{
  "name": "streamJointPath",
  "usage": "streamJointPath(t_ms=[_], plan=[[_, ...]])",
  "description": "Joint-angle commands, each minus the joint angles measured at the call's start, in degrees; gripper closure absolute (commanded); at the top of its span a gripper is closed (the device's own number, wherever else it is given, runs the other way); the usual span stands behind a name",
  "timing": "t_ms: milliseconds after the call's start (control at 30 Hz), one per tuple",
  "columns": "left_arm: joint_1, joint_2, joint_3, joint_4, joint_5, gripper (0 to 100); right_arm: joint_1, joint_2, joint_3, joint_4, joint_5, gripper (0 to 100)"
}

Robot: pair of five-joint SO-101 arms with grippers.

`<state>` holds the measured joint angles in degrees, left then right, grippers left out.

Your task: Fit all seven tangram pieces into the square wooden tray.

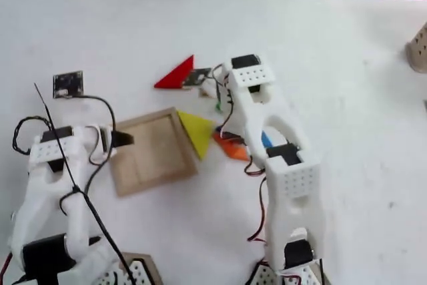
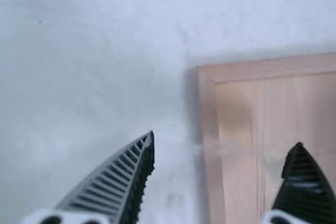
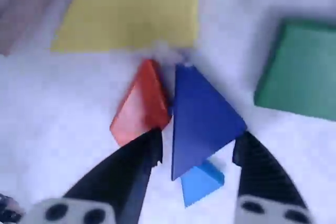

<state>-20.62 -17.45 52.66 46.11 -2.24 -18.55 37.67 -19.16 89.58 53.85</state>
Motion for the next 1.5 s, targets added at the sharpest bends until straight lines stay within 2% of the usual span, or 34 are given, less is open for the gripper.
streamJointPath(t_ms=[0, 233, 500, 567, 700, 800, 1100, 1267, 1467], plan=[[-0.22, -1.80, -2.55, -1.58, 0.35, 63, -1.63, -0.31, -1.58, -1.54, 0.53, 78.0], [-0.22, -1.80, -2.55, -1.58, 0.35, 63, -1.63, -0.22, -1.58, -7.69, -2.11, 77.9], [-0.22, -1.80, -2.55, -1.58, 0.35, 63, -3.30, 0.31, -1.23, -8.40, -2.11, 78.6], [-0.22, -1.80, -2.55, -1.58, 0.35, 63, -3.03, 0.40, -1.14, -8.40, -2.11, 82.7], [-0.22, -1.80, -2.55, -1.58, -0.62, 63, -2.95, 1.71, -1.49, -8.40, -2.11, 98.0], [-0.22, -1.80, -2.55, -1.58, -1.85, 63, -1.71, 1.10, -1.49, -7.69, -2.29, 96.7], [-0.22, -1.80, -2.55, -1.58, -1.85, 63, 3.65, -7.78, -0.70, -2.15, -11.34, 98.0], [-0.22, -1.80, -2.55, -1.58, -1.85, 63, 3.74, -13.67, 7.21, -2.95, -13.89, 98.0], [-0.22, -1.80, -2.55, -1.58, -1.93, 63, 3.91, -26.77, 20.92, -8.75, -16.26, 97.8]])
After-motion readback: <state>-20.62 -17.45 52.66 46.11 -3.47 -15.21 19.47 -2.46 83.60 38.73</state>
